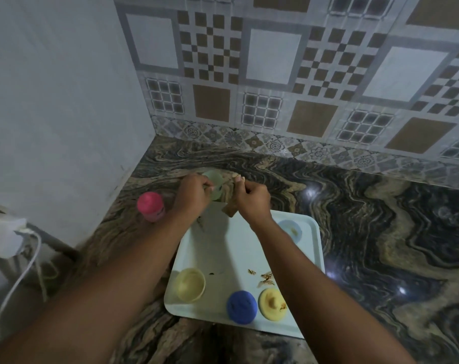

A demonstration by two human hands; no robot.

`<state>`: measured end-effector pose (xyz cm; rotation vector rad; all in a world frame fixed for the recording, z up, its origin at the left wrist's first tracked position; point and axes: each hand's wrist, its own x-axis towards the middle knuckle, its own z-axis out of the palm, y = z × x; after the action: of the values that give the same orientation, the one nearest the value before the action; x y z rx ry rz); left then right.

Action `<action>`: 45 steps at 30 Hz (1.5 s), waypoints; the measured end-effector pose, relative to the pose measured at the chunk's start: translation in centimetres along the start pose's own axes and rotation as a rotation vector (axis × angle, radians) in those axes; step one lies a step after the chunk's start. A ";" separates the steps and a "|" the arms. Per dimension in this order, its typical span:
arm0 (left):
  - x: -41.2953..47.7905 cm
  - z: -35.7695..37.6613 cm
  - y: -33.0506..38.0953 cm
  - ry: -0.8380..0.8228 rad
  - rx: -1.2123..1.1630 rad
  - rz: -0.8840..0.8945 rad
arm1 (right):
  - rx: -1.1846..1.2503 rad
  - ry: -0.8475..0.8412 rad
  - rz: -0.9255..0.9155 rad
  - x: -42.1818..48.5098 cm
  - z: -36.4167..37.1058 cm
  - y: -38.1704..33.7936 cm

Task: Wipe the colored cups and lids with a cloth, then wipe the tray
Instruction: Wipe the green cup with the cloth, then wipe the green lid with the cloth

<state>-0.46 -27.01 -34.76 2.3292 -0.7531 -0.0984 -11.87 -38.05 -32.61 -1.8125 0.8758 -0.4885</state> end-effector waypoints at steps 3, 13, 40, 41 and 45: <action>1.0 0.9 -0.6 -0.025 0.003 -0.033 | -0.035 0.005 0.023 0.6 0.3 0.5; 2.5 1.4 -2.3 -0.093 0.118 -0.020 | 0.002 -0.009 0.015 0.5 0.9 1.3; -14.4 0.9 11.3 -0.267 -0.264 0.127 | 0.115 -0.026 -0.031 -12.6 -15.4 3.8; -15.3 2.1 11.4 -0.303 -0.247 0.126 | 0.093 -0.026 -0.020 -13.4 -16.0 4.6; -18.4 6.6 11.5 -0.379 -0.029 0.235 | -0.036 -0.043 0.087 -15.5 -17.7 8.3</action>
<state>-23.10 -27.84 -34.95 2.2008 -1.1964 -0.4525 -36.81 -39.10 -32.13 -1.8032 0.9346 -0.3797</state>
